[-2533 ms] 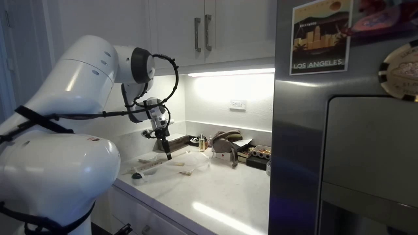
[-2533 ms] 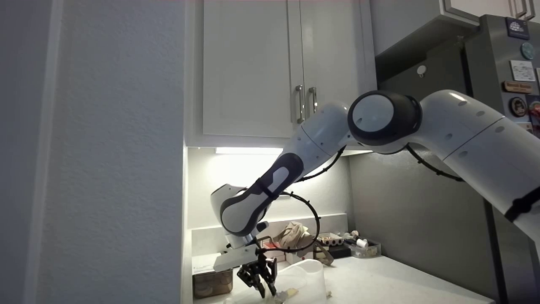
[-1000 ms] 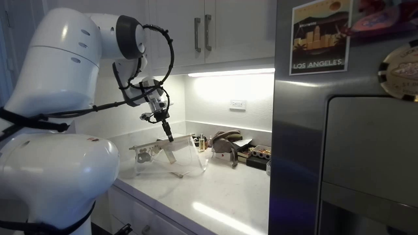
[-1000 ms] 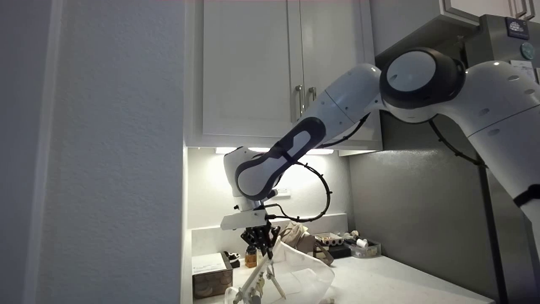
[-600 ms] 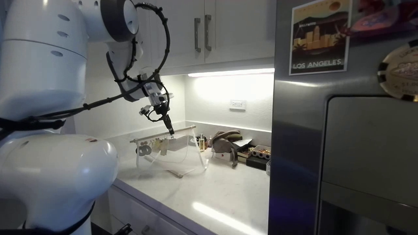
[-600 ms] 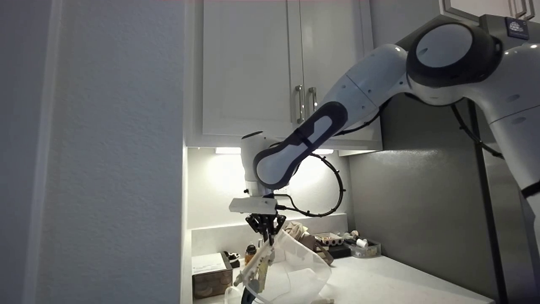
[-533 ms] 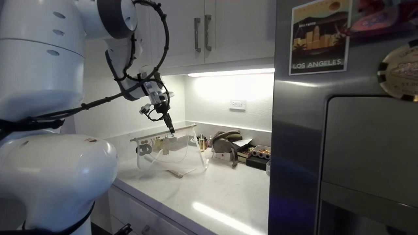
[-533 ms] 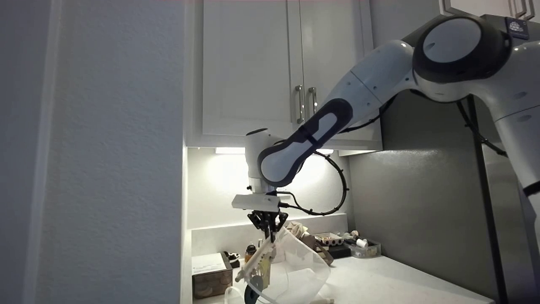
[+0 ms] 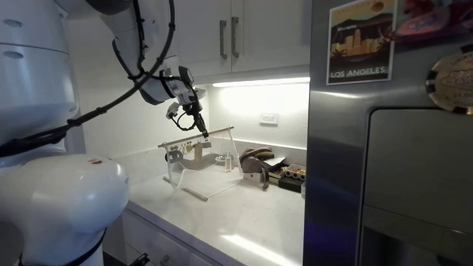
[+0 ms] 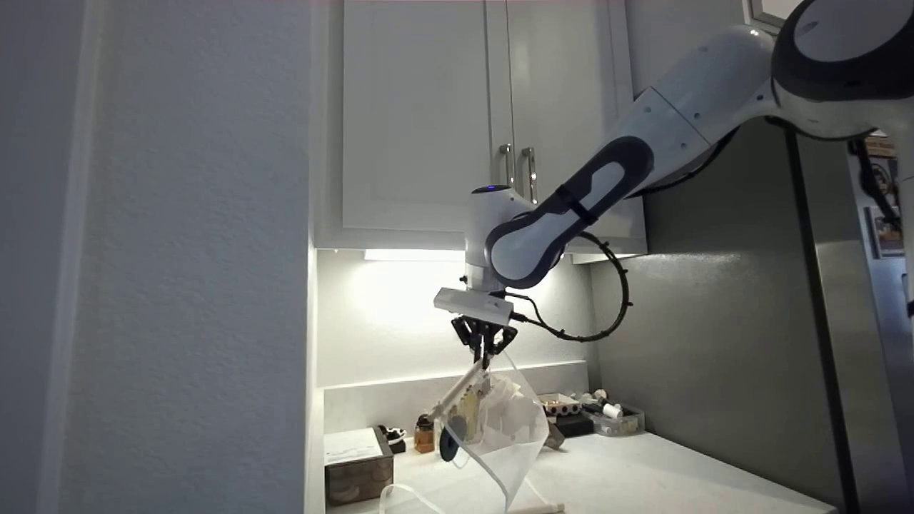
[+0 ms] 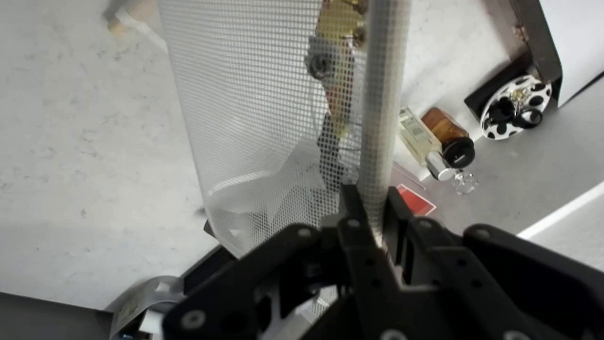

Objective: Take the bottle on the counter, put it in the kitchen cabinet and close it, then take the blind on the counter and hang it to the wall

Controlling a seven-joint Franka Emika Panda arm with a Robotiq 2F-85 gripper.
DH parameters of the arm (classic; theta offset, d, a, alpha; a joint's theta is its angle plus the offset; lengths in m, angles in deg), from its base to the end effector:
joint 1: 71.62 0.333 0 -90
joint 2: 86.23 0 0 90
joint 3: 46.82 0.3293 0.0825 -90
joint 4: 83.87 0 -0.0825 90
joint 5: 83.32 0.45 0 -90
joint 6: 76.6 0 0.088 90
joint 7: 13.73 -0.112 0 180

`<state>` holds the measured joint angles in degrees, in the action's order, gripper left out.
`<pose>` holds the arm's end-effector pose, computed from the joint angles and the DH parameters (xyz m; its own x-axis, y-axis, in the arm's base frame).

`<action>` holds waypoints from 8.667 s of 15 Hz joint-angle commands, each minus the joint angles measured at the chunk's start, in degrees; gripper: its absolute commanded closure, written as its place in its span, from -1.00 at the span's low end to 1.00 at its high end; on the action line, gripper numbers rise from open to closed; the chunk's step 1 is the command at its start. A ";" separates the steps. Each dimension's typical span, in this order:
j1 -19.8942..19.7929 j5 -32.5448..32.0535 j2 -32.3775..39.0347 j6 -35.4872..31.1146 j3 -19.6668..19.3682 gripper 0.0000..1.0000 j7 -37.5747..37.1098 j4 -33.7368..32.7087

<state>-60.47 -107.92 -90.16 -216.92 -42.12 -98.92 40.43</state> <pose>0.5879 0.1658 0.4358 0.5142 -0.7657 0.3863 -0.7420 -0.6231 -0.2474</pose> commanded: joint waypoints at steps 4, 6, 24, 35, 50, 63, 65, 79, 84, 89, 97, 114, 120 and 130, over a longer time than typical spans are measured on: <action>-7.57 13.52 -13.96 -16.66 -4.11 0.92 17.69 15.77; -7.63 22.84 -17.44 -21.60 -6.94 0.92 26.07 20.69; -12.65 53.25 -33.68 -21.41 -14.49 0.92 56.92 35.06; -23.09 47.59 -26.29 -12.44 -14.11 0.92 59.15 33.88; -27.33 36.02 -19.42 -9.62 -7.78 -1.00 54.93 31.02; -32.16 6.30 -12.31 -4.03 8.74 -1.00 18.54 27.93; -31.68 0.40 -10.29 -2.45 7.54 -1.00 13.82 26.77; -20.16 -0.79 8.91 -0.51 -6.82 -1.00 12.58 16.80; -16.53 2.10 11.32 -0.52 -8.65 -1.00 13.33 15.37; -15.37 2.96 11.75 -0.71 -10.22 -1.00 13.65 15.54; -14.89 1.66 12.46 -3.64 -11.48 -1.00 13.81 16.03; -14.94 2.72 13.78 -10.83 -14.05 -0.75 20.47 16.57; -14.57 2.74 11.46 -9.47 -15.01 -1.00 20.73 17.70; -14.22 5.19 8.02 -7.39 -14.31 -1.00 22.51 19.84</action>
<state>-75.33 -104.01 -78.15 -226.40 -56.36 -77.97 58.00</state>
